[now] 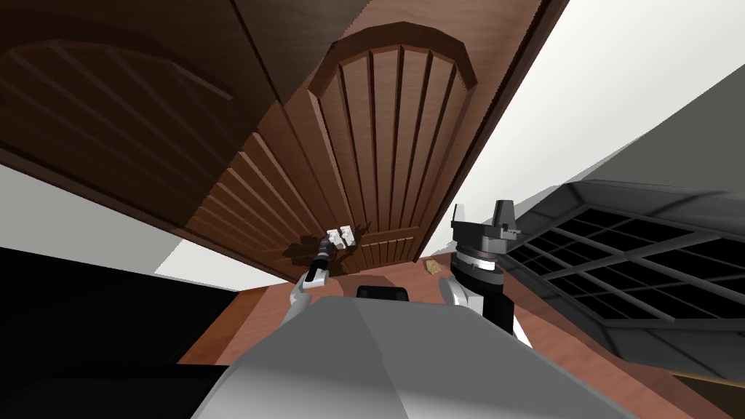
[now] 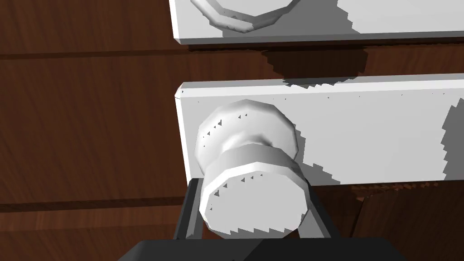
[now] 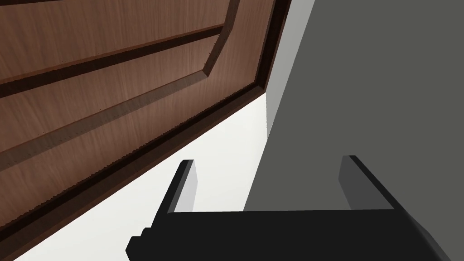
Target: Pull the door open
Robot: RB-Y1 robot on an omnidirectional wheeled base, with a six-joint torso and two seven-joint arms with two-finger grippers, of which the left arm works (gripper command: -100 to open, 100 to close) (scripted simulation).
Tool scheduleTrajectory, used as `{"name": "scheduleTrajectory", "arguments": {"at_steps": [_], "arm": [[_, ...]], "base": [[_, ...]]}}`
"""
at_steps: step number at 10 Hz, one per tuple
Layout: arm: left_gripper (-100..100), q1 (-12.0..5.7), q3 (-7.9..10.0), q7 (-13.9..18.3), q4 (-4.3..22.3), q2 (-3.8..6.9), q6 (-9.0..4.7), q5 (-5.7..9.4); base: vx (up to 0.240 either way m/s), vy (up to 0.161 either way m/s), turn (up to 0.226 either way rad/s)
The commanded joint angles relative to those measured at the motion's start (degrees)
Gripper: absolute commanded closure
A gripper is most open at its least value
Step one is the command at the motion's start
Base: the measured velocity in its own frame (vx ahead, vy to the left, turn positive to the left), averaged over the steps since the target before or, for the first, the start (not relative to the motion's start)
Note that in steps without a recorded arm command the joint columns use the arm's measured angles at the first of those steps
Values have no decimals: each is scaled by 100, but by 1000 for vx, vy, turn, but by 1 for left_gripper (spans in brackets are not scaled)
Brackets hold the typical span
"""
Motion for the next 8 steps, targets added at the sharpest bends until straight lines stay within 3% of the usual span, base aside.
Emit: {"name": "scheduleTrajectory", "arguments": {"at_steps": [1, 2, 3, 8], "arm": [[100, 82, 118, 25, 130, 104, 16, 29], [100, 138, 164, 37, 151, 148, 17, 40], [-100, 226, 101, 35, -92, 115, 69, 35], [-100, 356, -292, 143, -415, 88, -58, 8]], "base": [[-186, 66, 153], [-196, 73, 119], [-179, 29, 22], [-195, -57, -74]]}}
